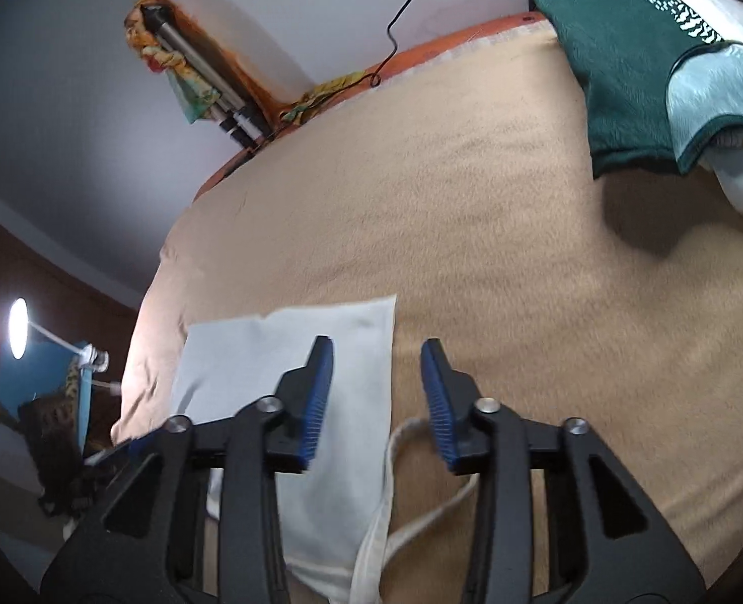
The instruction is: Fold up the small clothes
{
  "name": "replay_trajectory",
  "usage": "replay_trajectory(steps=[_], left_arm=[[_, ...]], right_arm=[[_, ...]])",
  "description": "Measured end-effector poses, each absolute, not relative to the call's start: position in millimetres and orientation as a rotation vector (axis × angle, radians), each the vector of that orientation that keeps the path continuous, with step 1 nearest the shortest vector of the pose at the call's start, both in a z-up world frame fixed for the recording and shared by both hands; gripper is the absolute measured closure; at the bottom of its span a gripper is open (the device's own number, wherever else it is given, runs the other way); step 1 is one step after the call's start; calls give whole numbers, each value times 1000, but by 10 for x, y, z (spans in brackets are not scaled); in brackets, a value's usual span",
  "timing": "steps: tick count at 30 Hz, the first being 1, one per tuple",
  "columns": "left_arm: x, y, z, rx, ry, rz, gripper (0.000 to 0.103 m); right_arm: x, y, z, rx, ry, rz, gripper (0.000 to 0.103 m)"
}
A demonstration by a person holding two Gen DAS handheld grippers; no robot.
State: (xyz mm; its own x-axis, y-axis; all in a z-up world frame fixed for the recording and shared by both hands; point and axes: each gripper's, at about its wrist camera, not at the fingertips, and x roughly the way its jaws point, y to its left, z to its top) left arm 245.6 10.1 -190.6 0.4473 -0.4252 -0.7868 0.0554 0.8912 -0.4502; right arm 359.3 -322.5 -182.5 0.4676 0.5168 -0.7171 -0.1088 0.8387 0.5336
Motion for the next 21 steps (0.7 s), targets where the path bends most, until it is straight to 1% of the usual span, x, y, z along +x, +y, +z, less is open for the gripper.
replay_trajectory(steps=[2,4,7,11,15,18,21], left_arm=[[2484,225,-1933,-466,1077,-324,32],[2519,294,-1938,-510,1085,-335,36],[2563,354,-1941,-547,1093,-341,41],[2597,359,-1942,-549,1097,-343,42],[2607,314,-1931,-517,1101,-340,42],[2605,326,-1940,-524,1104,-341,42],[2627,351,-1950,-560,1110,-343,42]], right_arm=[[3532,-3227,-1861,454,1050,430,63],[3465,-3219,-1916,458,1085,455,63],[3373,-3191,-1997,440,1140,453,63],[3158,-3110,-1949,373,1189,463,63],[2840,-2978,-1893,238,1234,495,63],[2618,-2953,-1822,206,1202,538,63],[2557,-3087,-1707,268,1113,540,62]])
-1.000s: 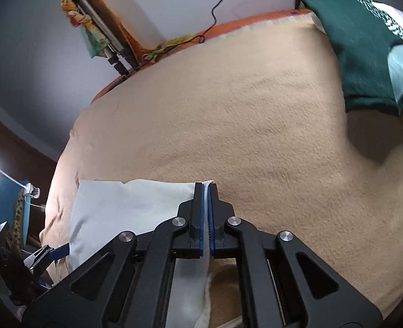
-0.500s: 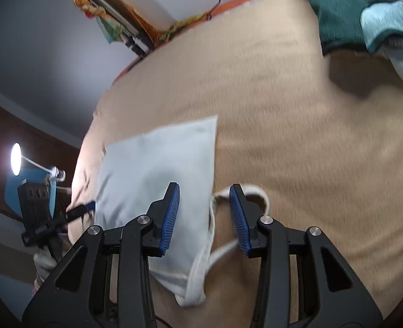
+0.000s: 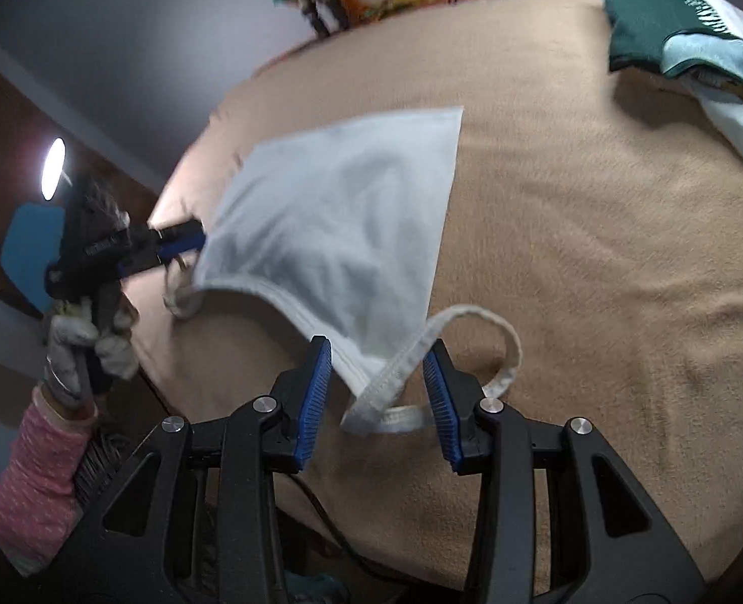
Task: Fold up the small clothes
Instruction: 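Grasp the hem edge of the white bundle with both tools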
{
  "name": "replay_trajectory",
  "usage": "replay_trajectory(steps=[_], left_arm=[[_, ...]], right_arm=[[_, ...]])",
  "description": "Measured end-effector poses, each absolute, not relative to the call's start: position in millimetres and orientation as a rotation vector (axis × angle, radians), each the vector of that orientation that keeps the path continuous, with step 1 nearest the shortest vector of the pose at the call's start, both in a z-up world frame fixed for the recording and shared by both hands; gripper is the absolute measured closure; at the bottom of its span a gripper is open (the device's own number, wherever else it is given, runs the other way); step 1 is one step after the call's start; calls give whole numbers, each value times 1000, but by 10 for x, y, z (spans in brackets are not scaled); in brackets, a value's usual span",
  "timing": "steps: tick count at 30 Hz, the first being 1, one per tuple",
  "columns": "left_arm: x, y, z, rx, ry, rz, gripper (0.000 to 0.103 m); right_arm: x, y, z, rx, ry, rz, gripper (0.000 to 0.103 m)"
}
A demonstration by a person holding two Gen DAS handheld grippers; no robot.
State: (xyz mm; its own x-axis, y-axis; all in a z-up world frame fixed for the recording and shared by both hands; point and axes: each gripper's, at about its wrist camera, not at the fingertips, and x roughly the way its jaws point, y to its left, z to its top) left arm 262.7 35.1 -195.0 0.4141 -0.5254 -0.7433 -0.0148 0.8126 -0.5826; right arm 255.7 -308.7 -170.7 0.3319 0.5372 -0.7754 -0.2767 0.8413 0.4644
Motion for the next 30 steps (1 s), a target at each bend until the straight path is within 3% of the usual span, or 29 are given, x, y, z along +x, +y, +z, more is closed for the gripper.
replay_trajectory(steps=[7,14,22,30], left_arm=[[2655,294,-1962,-573,1117,-356,42],[2674,268,-1966,-567,1122,-359,43],[2710,281,-1988,-577,1120,-375,45],[2713,211,-1989,-561,1113,-371,48]], right_arm=[[2821,-3148,-1812,386,1081,480,61],[2741,-3132,-1770,387,1207,555,61],[2471,-3603,-1438,491,1053,559,61],[2891,-3361,-1746,490,1071,495,61]])
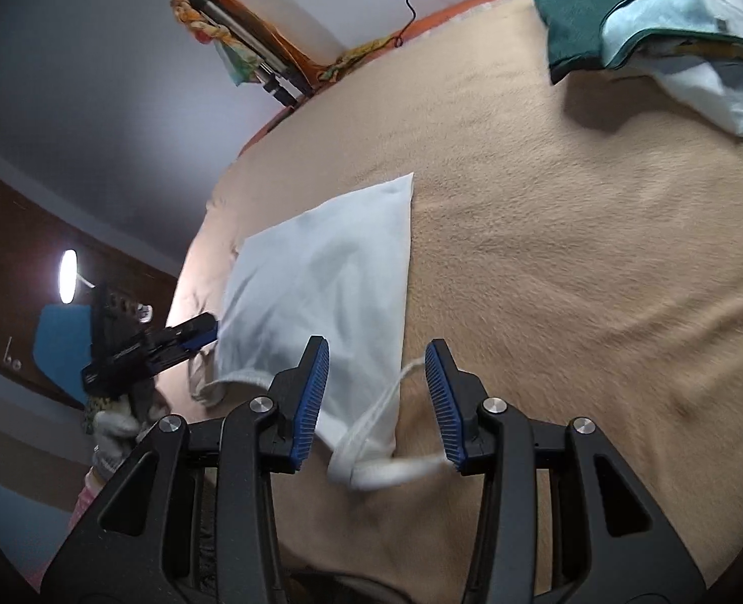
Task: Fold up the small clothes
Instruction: 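Grasp the hem edge of the white bundle with both tools, then lift the bundle with both tools and carry it toward the striped pillow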
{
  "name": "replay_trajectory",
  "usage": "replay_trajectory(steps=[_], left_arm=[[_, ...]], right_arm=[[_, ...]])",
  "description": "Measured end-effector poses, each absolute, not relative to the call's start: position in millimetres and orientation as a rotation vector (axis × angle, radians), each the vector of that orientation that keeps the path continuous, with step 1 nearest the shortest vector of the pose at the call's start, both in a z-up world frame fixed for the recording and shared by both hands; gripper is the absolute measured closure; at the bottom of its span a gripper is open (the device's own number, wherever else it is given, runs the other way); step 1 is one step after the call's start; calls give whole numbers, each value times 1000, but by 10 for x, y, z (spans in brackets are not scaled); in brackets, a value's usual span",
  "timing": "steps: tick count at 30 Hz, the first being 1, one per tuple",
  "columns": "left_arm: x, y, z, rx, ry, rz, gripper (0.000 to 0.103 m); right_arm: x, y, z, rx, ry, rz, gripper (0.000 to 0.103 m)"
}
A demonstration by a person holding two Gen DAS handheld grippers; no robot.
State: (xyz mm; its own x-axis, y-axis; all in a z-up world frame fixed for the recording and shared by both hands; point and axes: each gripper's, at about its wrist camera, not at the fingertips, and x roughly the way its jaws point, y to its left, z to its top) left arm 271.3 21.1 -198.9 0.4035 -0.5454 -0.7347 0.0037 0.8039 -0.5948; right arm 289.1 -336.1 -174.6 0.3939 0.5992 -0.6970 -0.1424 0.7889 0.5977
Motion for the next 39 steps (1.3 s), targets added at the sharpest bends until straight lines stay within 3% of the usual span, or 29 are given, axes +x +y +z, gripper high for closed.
replay_trajectory(steps=[4,11,16,17,21,39], left_arm=[[2728,154,-2002,-559,1119,-371,58],[2768,103,-2016,-564,1110,-365,62],[2796,30,-2006,-527,1103,-334,85],[2794,11,-2002,-517,1104,-330,85],[2739,-62,-1920,-434,1075,-297,94],[2309,-409,-1217,-217,850,-305,98]], right_arm=[[3092,-3212,-1958,459,1106,456,61],[3231,-3181,-2051,559,1064,498,62],[3220,-2978,-2025,485,1073,495,79],[3213,-2936,-2004,462,1072,494,86],[3160,-2781,-1865,355,1043,466,92],[2695,-2470,-1140,68,816,363,94]])
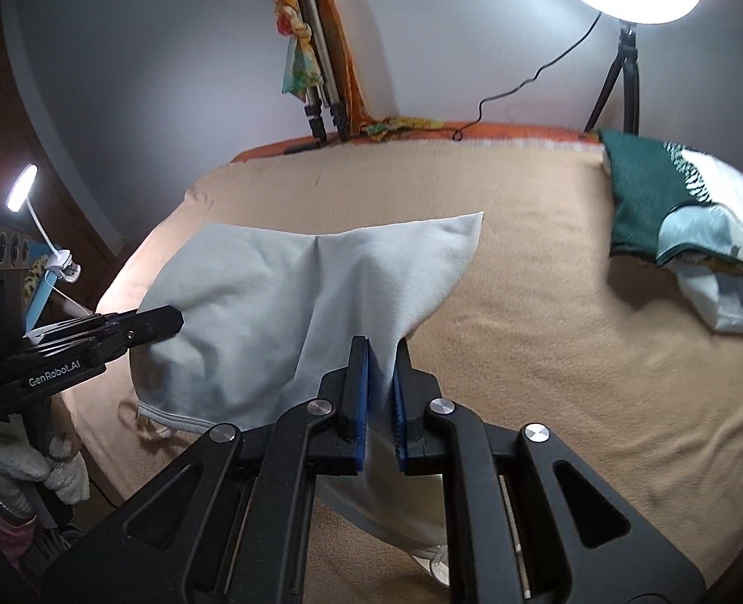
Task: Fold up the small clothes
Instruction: 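Lift the bundle with both tools and carry it toward the striped pillow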
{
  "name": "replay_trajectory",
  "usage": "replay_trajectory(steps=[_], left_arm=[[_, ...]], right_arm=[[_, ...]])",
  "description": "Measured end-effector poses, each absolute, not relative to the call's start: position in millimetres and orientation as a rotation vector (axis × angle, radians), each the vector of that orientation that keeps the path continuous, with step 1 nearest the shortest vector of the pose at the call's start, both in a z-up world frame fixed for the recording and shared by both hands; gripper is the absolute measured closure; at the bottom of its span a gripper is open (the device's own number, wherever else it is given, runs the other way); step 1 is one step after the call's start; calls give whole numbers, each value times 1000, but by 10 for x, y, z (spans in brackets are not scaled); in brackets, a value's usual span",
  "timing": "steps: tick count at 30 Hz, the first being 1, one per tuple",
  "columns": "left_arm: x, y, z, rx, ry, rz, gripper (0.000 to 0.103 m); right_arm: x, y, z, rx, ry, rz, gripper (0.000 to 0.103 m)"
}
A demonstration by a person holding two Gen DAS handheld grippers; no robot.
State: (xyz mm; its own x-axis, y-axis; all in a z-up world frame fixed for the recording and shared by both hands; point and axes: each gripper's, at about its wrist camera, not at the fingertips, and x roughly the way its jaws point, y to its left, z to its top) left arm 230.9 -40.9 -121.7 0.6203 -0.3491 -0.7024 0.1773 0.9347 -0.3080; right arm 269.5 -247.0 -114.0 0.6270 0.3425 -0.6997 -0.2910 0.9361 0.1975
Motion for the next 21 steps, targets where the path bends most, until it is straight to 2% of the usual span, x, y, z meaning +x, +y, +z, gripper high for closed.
replay_trajectory(steps=[10,21], left_arm=[[2330,-892,-894,-149,754,-350,99],[2667,-1712,-766,-102,722,-432,99]], right_arm=[[2614,-2881,-695,63,706,305,94],[2692,-3613,-656,79,676,212,94]])
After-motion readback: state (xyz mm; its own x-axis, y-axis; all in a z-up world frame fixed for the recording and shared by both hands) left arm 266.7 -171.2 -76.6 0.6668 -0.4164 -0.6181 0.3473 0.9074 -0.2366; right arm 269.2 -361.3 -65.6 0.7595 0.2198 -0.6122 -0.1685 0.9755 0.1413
